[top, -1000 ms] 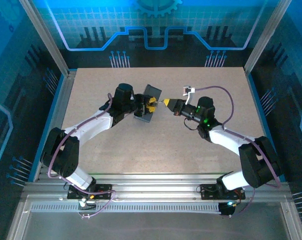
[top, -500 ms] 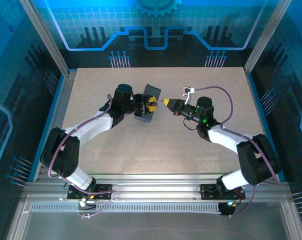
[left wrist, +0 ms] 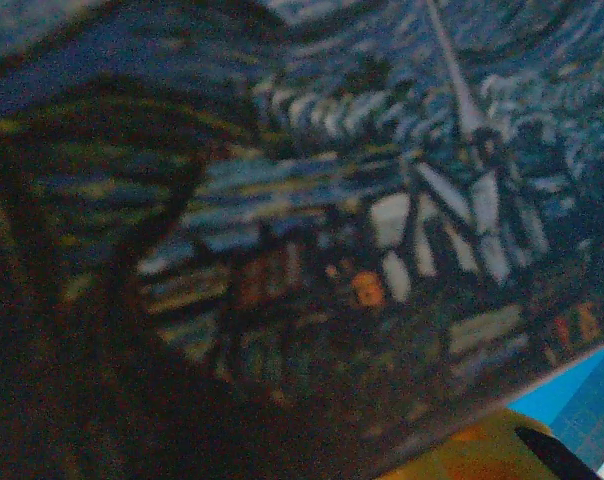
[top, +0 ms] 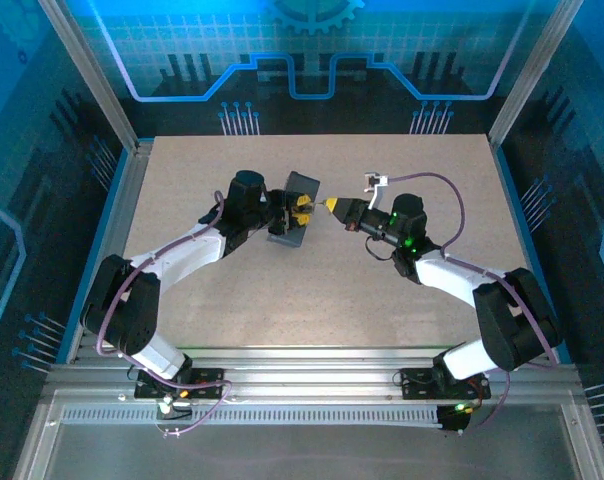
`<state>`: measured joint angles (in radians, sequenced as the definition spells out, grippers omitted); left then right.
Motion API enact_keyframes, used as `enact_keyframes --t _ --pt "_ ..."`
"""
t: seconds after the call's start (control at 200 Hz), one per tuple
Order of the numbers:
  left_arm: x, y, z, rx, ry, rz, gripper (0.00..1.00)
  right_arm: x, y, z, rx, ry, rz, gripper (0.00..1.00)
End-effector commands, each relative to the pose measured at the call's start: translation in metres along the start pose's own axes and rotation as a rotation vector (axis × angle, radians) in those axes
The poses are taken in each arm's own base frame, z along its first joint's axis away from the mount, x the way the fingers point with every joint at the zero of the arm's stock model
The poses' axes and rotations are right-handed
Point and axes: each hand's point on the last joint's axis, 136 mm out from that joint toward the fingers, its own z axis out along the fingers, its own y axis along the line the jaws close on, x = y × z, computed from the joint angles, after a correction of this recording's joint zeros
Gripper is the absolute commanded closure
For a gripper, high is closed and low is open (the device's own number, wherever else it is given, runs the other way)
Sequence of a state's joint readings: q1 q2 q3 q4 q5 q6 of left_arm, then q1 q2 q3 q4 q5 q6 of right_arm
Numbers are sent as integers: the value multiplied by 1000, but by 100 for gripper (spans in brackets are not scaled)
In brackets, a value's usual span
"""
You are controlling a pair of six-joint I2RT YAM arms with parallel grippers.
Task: Unlock a padlock with a key
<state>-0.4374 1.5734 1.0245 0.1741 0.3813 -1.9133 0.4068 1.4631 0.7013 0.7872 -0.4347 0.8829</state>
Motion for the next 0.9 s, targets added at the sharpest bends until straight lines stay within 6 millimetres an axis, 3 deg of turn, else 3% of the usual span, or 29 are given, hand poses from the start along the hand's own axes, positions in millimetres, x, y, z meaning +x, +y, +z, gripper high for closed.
enact_keyframes --t 0.0,0.895 --pt "16 -32 -13 117 41 44 93 -5 10 5 -29 -30 -26 100" --pt "15 -34 -17 141 33 32 95 1 5 9 -14 -22 -10 100"
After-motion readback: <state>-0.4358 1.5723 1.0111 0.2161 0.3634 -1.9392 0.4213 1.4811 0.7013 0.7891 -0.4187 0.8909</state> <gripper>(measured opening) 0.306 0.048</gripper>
